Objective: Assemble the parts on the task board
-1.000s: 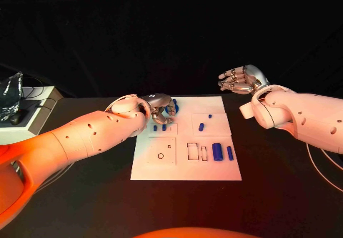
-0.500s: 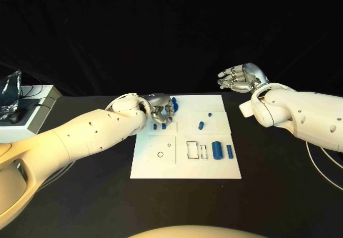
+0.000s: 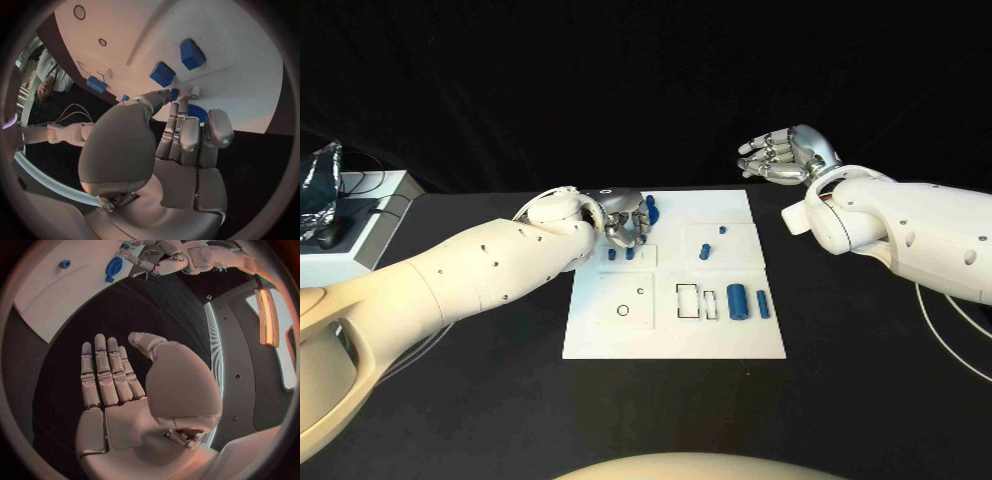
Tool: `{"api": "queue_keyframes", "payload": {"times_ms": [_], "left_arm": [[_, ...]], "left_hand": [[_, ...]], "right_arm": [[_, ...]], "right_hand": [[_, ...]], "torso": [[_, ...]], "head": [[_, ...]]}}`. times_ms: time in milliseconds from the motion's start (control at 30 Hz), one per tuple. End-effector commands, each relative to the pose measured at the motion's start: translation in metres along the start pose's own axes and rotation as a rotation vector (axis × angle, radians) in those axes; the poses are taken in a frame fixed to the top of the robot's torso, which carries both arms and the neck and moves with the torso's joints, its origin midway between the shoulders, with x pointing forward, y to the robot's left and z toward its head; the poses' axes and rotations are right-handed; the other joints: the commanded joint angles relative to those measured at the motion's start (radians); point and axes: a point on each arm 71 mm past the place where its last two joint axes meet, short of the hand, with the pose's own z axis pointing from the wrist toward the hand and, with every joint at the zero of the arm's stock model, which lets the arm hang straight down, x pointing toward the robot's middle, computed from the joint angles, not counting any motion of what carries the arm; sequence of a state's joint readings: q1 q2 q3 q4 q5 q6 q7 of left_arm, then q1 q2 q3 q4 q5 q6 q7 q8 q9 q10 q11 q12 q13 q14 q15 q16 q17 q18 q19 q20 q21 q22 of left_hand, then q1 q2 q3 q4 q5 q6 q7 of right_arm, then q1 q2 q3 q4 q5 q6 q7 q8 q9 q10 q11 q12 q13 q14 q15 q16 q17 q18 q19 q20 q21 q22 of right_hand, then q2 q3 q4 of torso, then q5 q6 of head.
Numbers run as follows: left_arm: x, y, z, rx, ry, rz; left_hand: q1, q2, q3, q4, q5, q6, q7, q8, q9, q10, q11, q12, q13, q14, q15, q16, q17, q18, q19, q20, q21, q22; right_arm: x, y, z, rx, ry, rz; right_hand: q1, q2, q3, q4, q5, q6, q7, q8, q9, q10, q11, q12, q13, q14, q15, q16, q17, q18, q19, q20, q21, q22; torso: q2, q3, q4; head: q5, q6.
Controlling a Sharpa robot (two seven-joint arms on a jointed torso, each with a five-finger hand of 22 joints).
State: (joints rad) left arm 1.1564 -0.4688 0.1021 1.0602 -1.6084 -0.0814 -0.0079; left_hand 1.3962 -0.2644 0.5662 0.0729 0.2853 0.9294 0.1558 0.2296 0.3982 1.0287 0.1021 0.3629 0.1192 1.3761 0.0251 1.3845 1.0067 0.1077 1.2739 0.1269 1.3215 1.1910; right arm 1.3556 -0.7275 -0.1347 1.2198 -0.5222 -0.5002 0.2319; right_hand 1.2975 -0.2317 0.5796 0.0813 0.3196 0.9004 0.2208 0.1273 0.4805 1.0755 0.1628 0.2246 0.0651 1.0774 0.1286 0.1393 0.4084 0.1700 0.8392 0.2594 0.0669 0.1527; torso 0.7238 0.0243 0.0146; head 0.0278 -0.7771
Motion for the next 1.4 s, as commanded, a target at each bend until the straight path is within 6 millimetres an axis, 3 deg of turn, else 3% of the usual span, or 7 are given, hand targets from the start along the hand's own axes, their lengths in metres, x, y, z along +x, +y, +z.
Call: {"api": "queue_keyframes", "payload": {"times_ms": [33, 633, 1133, 1400], "left_arm": [[0.0011, -0.0028, 0.0011, 0.003, 0.021, 0.005], [0.0055, -0.0033, 0.0021, 0.0, 0.046, 0.002], [0.0055, -0.0009, 0.003, -0.01, 0.03, 0.003], [0.0035, -0.0007, 0.0028, -0.006, 0.0, -0.005]], "left_hand": [[0.002, 0.01, 0.008, -0.003, -0.003, 0.003, 0.004, -0.002, -0.001, 0.01, -0.003, -0.005, 0.001, 0.006, 0.002, 0.006, 0.001, -0.011, 0.008, -0.001, 0.004, 0.002], [0.005, 0.015, 0.022, -0.009, -0.007, 0.008, 0.004, -0.009, -0.005, 0.018, -0.003, -0.021, 0.0, 0.008, 0.001, 0.008, -0.001, -0.011, 0.007, -0.003, 0.005, 0.003], [0.017, 0.06, 0.061, -0.037, -0.023, 0.067, -0.005, -0.001, -0.002, 0.089, -0.015, -0.06, 0.004, 0.015, -0.01, 0.015, 0.001, -0.016, 0.021, -0.011, 0.023, 0.026], [0.02, 0.066, 0.067, -0.048, -0.026, 0.075, -0.006, -0.001, -0.001, 0.099, -0.018, -0.07, 0.005, 0.019, -0.012, 0.018, 0.009, -0.017, 0.025, -0.014, 0.027, 0.032]], "right_arm": [[0.0018, 0.0021, 0.0, -0.021, 0.012, -0.004], [0.0034, 0.0031, 0.0004, -0.022, 0.016, -0.001], [0.0036, 0.0034, 0.0004, -0.023, 0.017, 0.0], [0.0035, 0.0033, 0.0005, -0.023, 0.017, 0.0]], "right_hand": [[-0.003, -0.008, -0.001, -0.003, -0.002, -0.003, 0.007, -0.006, -0.001, -0.008, 0.001, -0.003, -0.002, 0.0, 0.0, -0.003, 0.001, 0.016, 0.005, 0.001, 0.004, -0.002], [-0.004, -0.007, -0.001, -0.002, -0.001, -0.002, 0.007, -0.006, -0.001, -0.008, 0.001, -0.004, -0.001, 0.0, 0.0, -0.004, 0.001, 0.016, 0.005, 0.001, 0.003, -0.003], [-0.004, -0.007, -0.001, -0.002, -0.001, -0.002, 0.007, -0.006, -0.001, -0.008, 0.001, -0.004, -0.001, 0.0, 0.0, -0.004, 0.001, 0.016, 0.005, 0.001, 0.003, -0.003], [-0.006, -0.006, 0.0, -0.001, -0.001, -0.002, 0.007, -0.006, -0.002, -0.007, 0.001, -0.004, -0.001, -0.001, 0.0, -0.005, 0.0, 0.016, 0.005, 0.002, 0.002, -0.005]], "torso": [[0.0, 0.0001, 0.0], [0.0, 0.0, 0.0001], [-0.001, 0.0, 0.0001], [-0.001, -0.0006, 0.001]], "head": [[0.001, -0.003], [0.001, -0.006], [0.0, -0.008], [-0.001, -0.006]]}}
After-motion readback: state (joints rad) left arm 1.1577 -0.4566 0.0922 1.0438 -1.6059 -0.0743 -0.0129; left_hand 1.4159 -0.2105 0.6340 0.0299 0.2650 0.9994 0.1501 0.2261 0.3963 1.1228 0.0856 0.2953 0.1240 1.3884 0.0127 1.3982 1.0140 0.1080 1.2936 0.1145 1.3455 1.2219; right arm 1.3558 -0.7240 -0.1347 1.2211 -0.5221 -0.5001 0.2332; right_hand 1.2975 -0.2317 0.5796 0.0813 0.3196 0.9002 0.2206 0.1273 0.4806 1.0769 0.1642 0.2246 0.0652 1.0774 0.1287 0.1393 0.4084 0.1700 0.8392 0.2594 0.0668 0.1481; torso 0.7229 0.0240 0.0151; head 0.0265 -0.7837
